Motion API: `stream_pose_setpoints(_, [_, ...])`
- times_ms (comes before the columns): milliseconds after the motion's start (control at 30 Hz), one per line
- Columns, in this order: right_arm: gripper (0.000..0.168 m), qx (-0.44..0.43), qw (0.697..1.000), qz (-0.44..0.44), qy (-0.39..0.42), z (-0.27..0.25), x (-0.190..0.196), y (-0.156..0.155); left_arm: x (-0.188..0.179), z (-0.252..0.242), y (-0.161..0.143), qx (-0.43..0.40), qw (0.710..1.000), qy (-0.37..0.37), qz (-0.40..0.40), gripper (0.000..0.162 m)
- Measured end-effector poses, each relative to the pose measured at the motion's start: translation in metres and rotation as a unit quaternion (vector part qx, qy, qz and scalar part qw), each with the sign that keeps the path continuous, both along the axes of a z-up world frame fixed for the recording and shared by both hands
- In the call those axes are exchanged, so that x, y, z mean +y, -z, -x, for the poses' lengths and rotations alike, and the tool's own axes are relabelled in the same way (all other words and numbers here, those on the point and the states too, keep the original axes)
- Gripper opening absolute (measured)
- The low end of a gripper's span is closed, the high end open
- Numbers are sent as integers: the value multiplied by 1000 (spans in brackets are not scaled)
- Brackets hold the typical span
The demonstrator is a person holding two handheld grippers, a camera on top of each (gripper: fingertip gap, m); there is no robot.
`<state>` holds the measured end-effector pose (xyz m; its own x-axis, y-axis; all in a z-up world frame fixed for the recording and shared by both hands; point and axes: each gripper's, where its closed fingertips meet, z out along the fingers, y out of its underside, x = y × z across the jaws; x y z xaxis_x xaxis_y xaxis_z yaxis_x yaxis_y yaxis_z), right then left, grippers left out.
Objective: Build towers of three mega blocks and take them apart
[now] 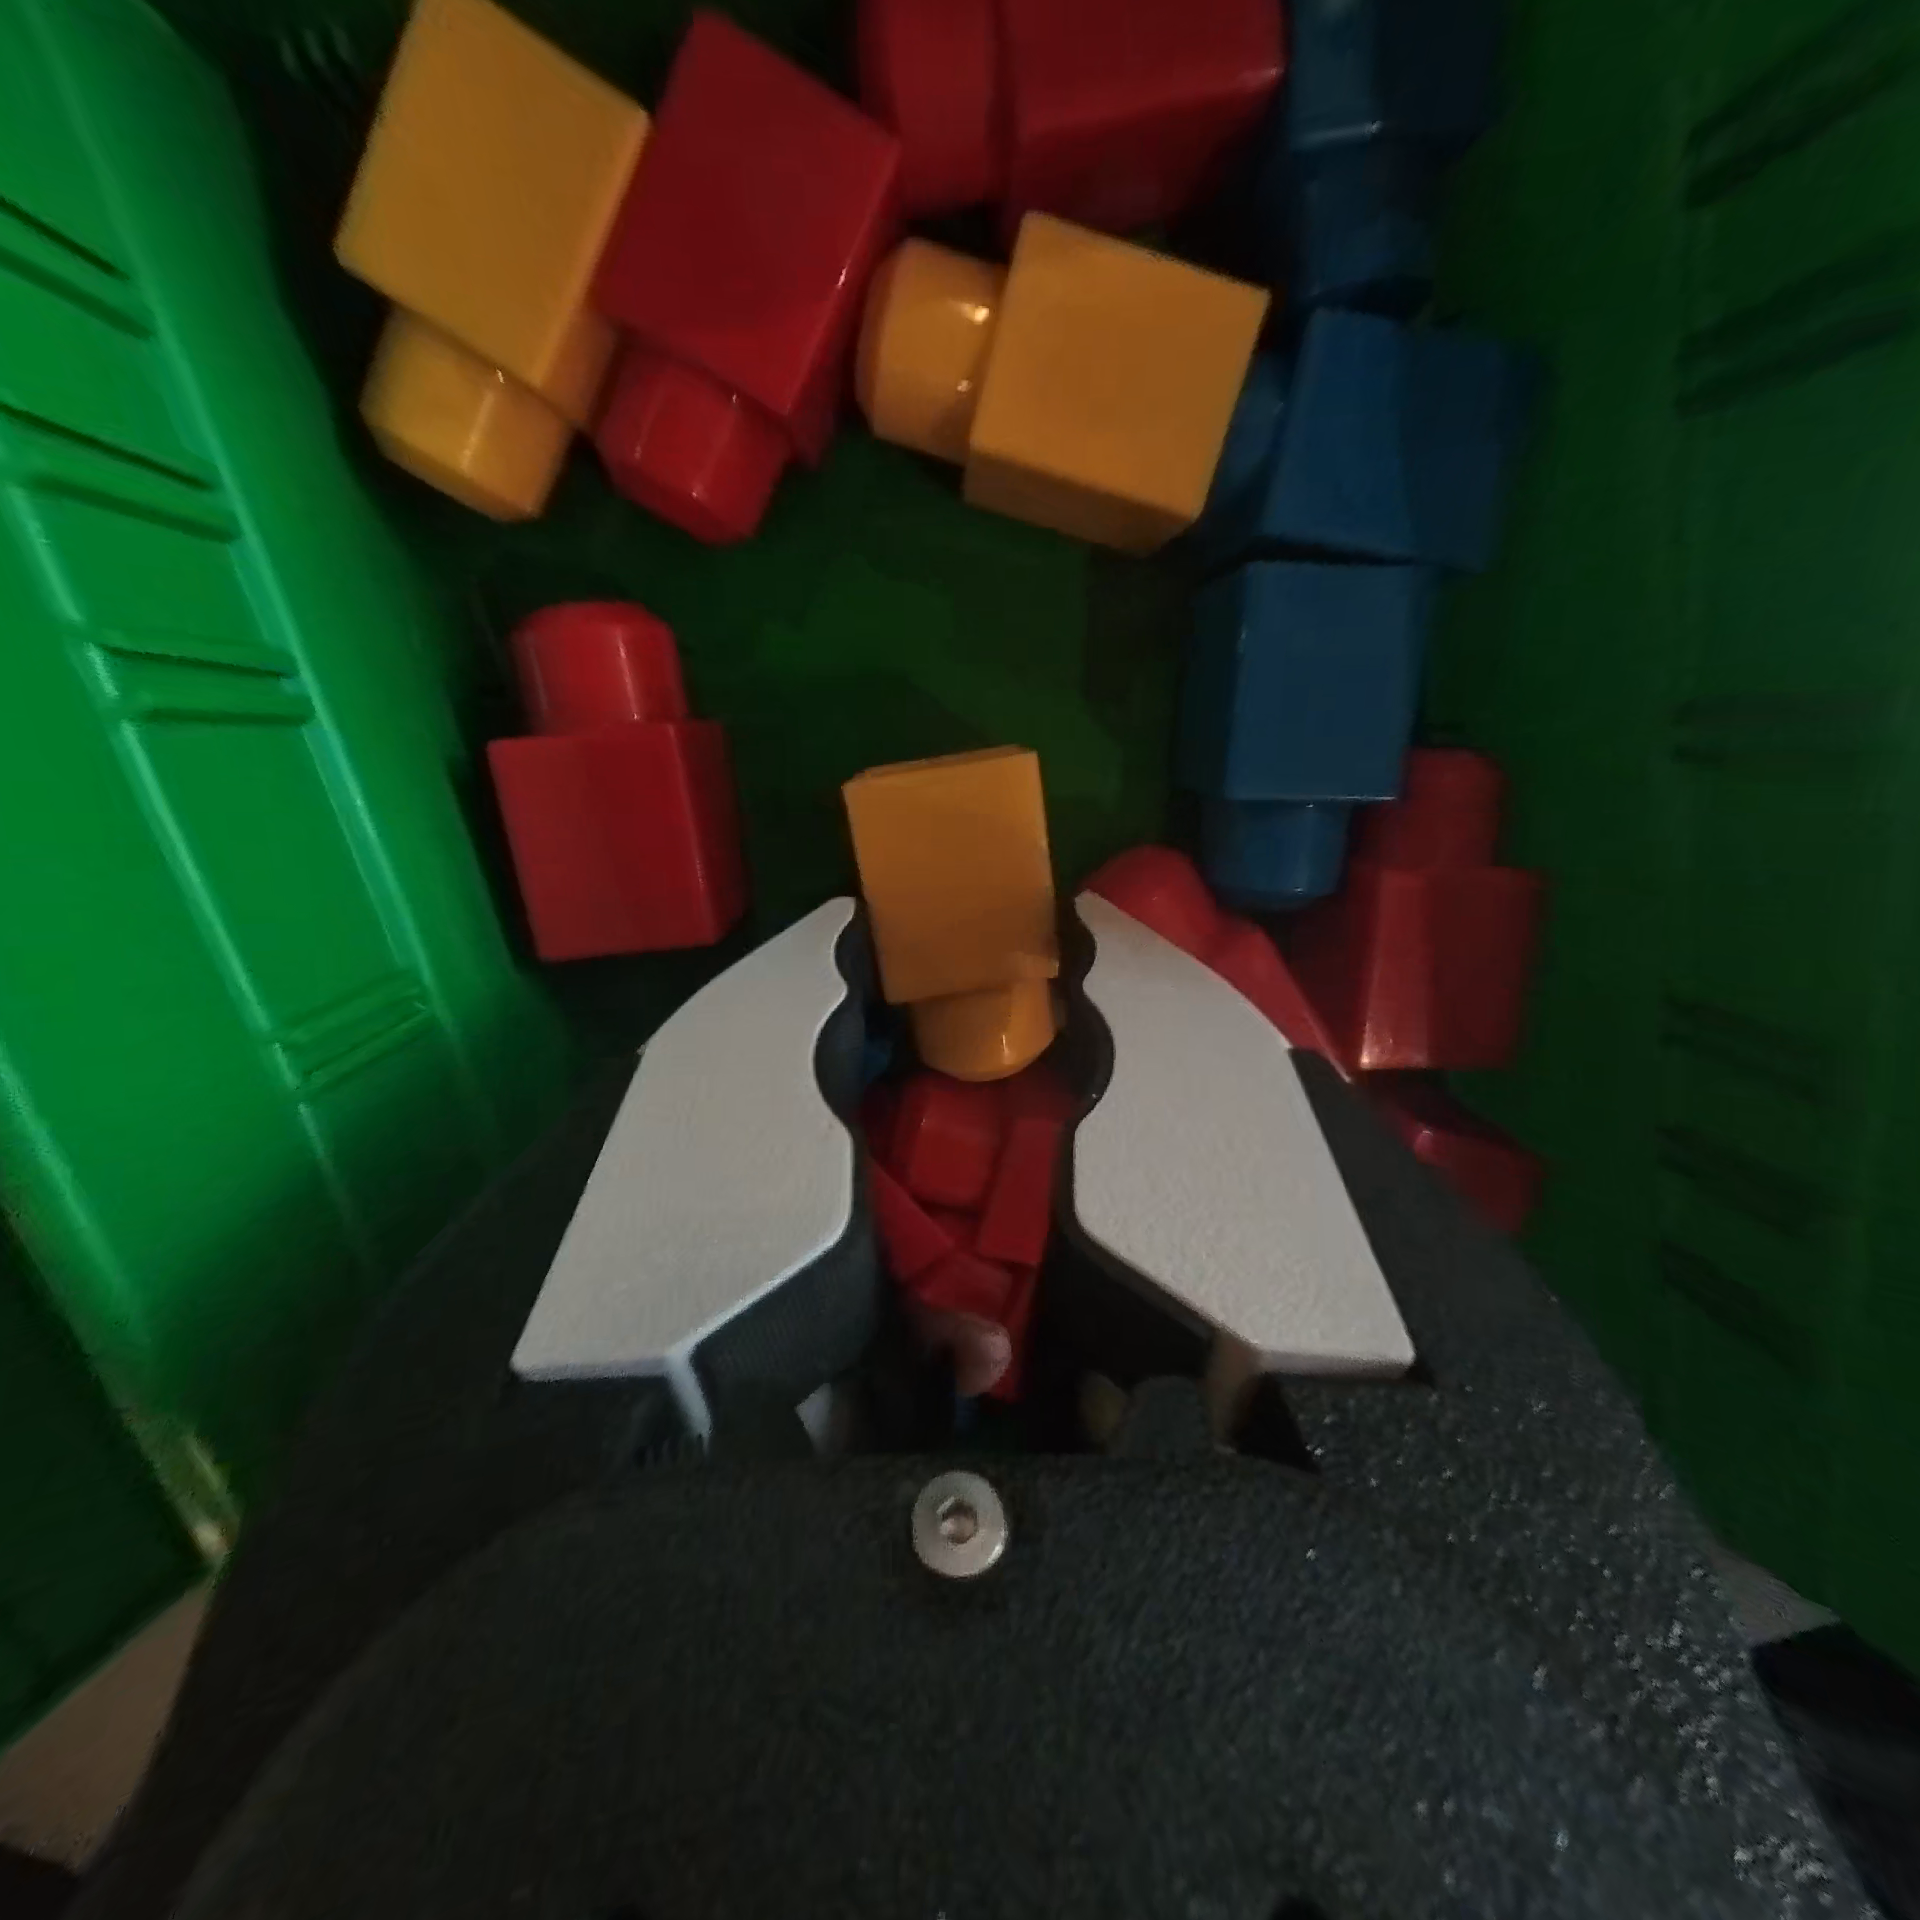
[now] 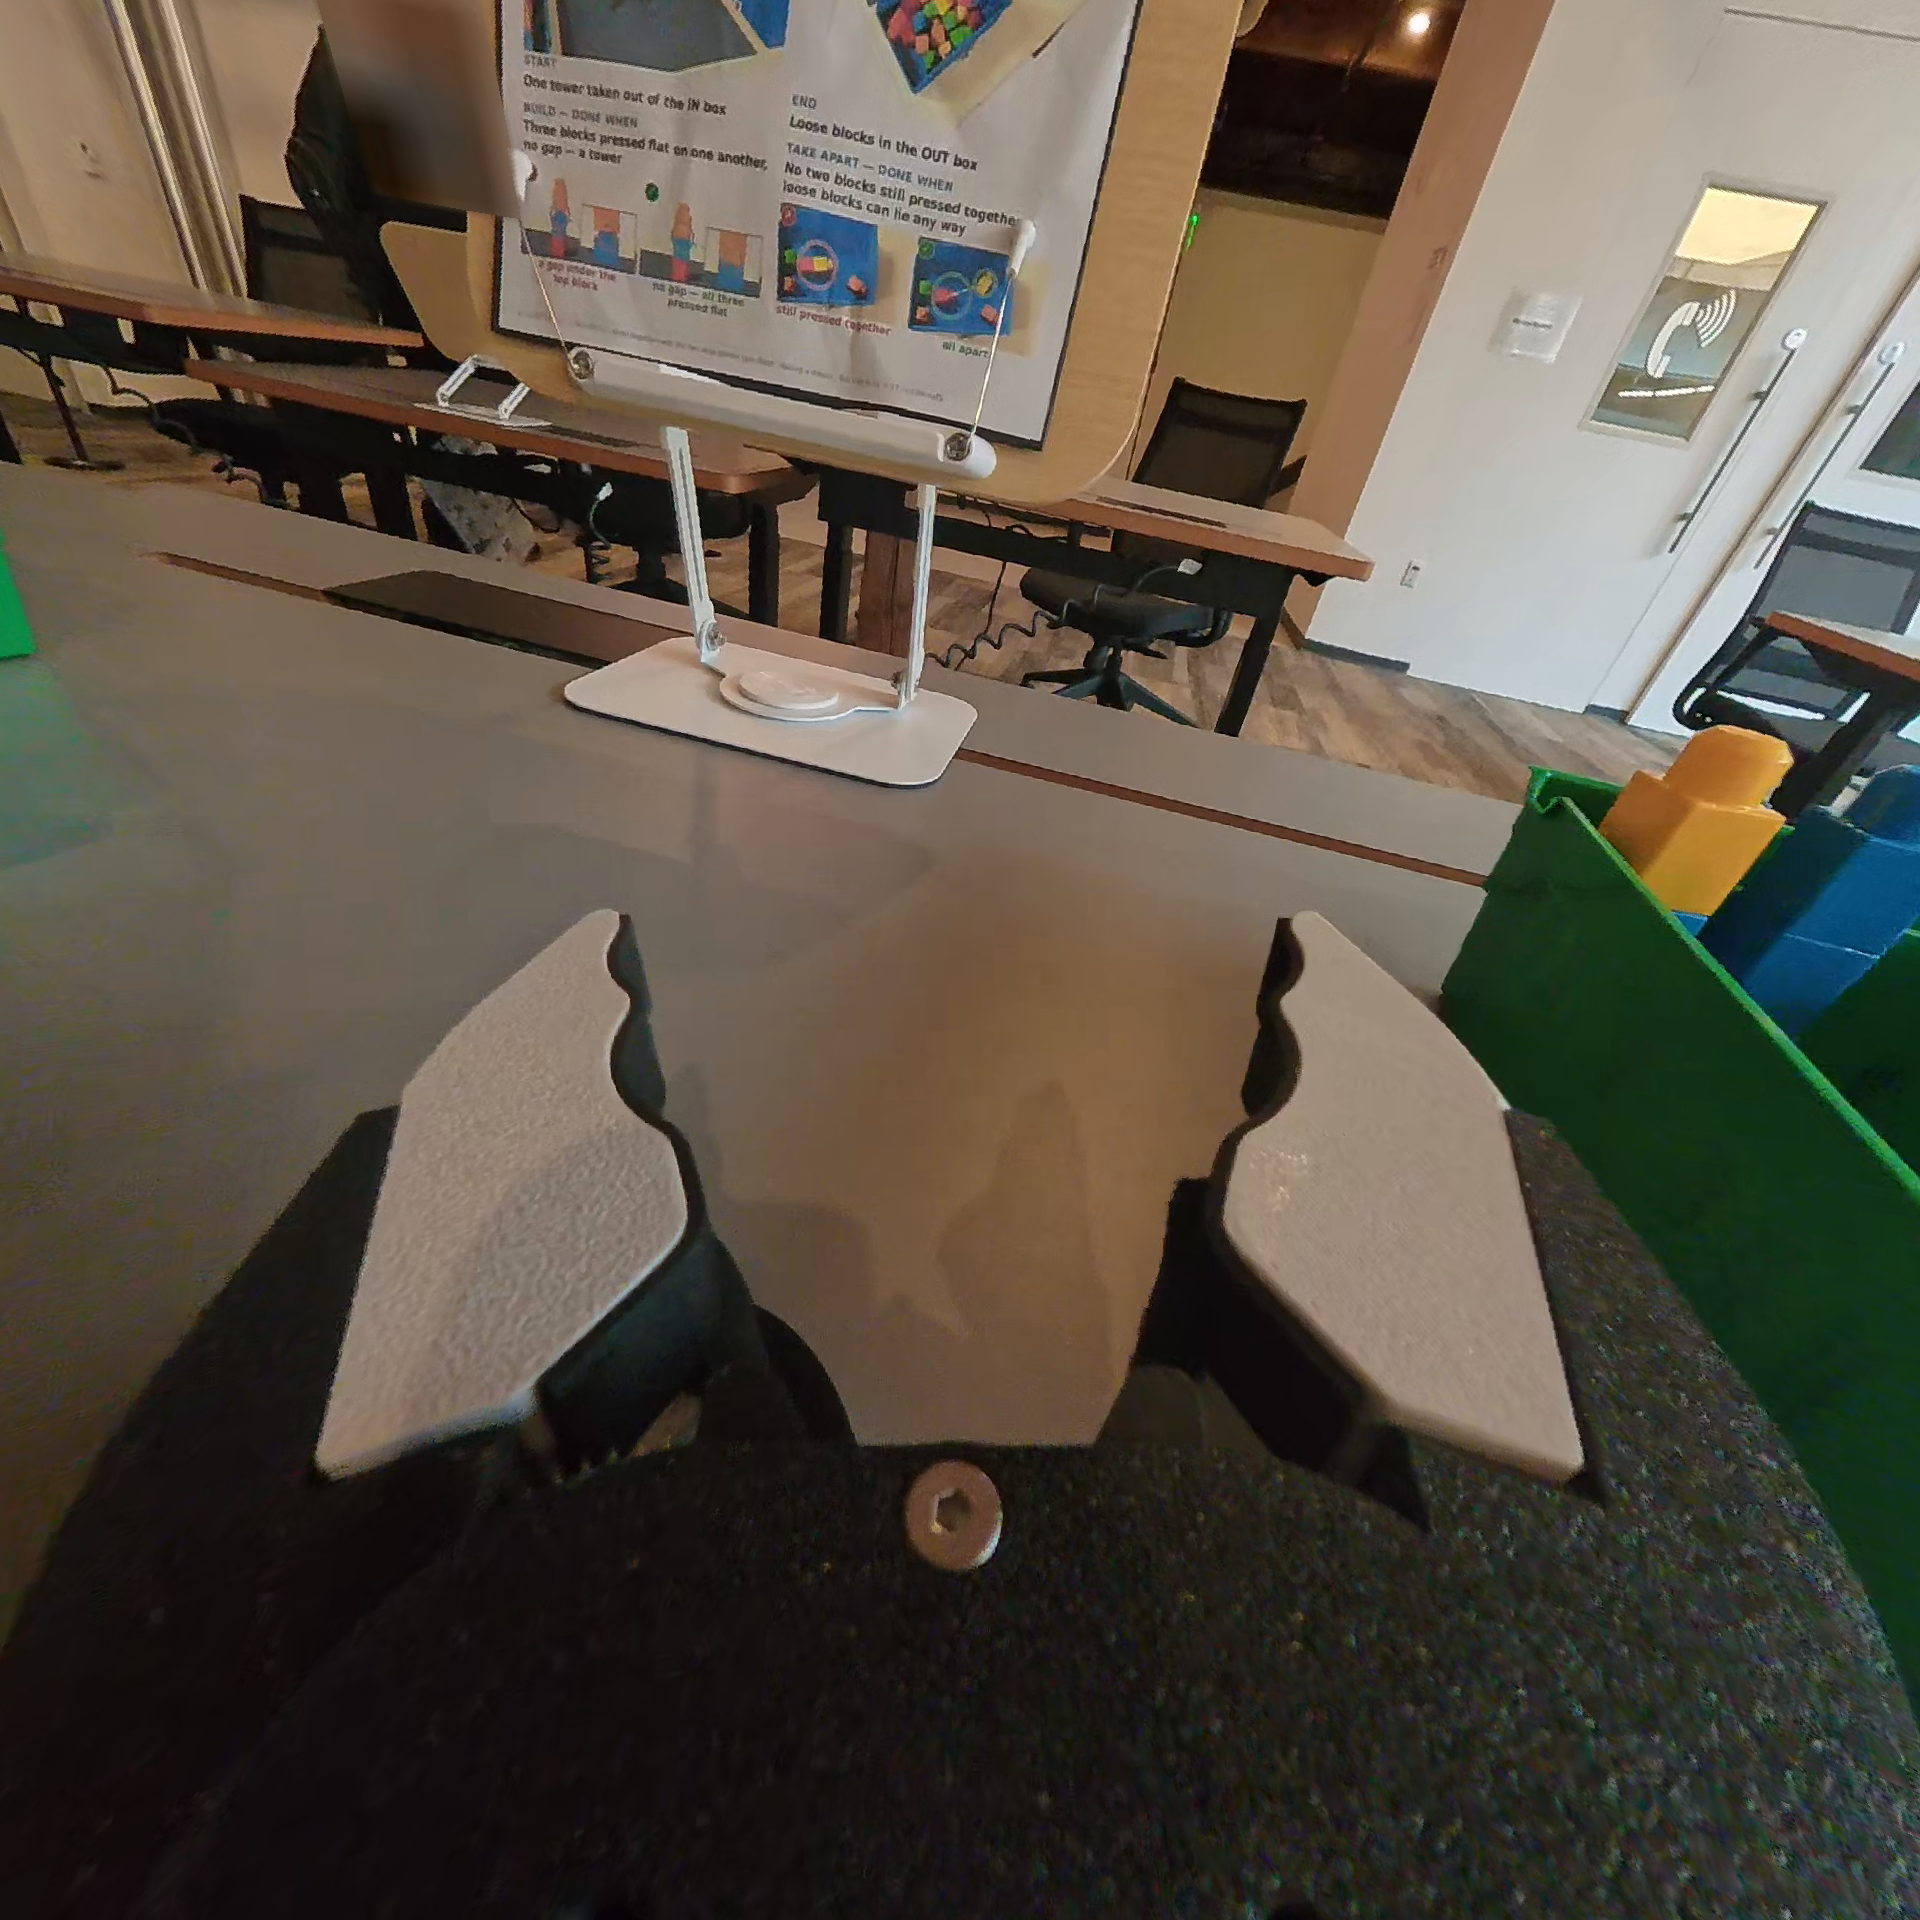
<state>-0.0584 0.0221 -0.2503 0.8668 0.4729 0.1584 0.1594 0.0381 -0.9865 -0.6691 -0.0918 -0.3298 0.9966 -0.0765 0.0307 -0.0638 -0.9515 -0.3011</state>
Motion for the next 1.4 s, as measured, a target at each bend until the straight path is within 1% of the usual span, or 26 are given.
stream_pose_setpoints(100, [107,-12,1000,3,-10,4,-1,2,7,-8,-20,12,998,25,-54,34])
stream_pose_setpoints(200, [104,-29,999,7,-22,10,-2,5,16,-28,-53,29,991,57,-115,33])
stream_pose_setpoints(267, [102,-38,999,12,-32,15,-3,7,24,-51,-78,32,983,88,-158,33])
stream_pose_setpoints(333, [100,-43,998,15,-48,21,-6,7,33,-83,-103,26,970,128,-205,33])
stream_pose_setpoints(400, [97,-47,997,17,-67,28,-9,7,39,-127,-124,5,952,184,-246,33])
stream_pose_setpoints(500, [94,-56,993,25,-99,40,-15,4,41,-203,-139,-41,917,278,-282,33])
stream_pose_setpoints(600, [94,-68,987,35,-143,55,-26,-2,36,-269,-135,-75,885,360,-286,33])
stream_pose_setpoints(700, [92,-81,973,44,-210,75,-43,-13,28,-319,-116,-94,861,425,-264,33])
stream_pose_setpoints(800, [87,-102,949,57,-294,99,-63,-21,17,-355,-93,-107,842,475,-233,33])
stream_pose_setpoints(867, [84,-118,926,69,-352,115,-77,-24,11,-373,-80,-117,832,497,-217,33])
stream_pose_setpoints(967, [78,-148,884,85,-434,137,-98,-20,4,-390,-67,-127,821,520,-199,33])
stream_pose_setpoints(1067, [70,-177,848,87,-493,157,-113,-13,-1,-401,-59,-131,810,540,-189,33])
stream_pose_setpoints(1233, [63,-232,808,85,-534,180,-122,4,-8,-412,-55,-133,795,564,-181,33])
stream_pose_setpoints(1400, [54,-266,780,83,-560,190,-128,15,-16,-416,-53,-143,782,582,-171,33])
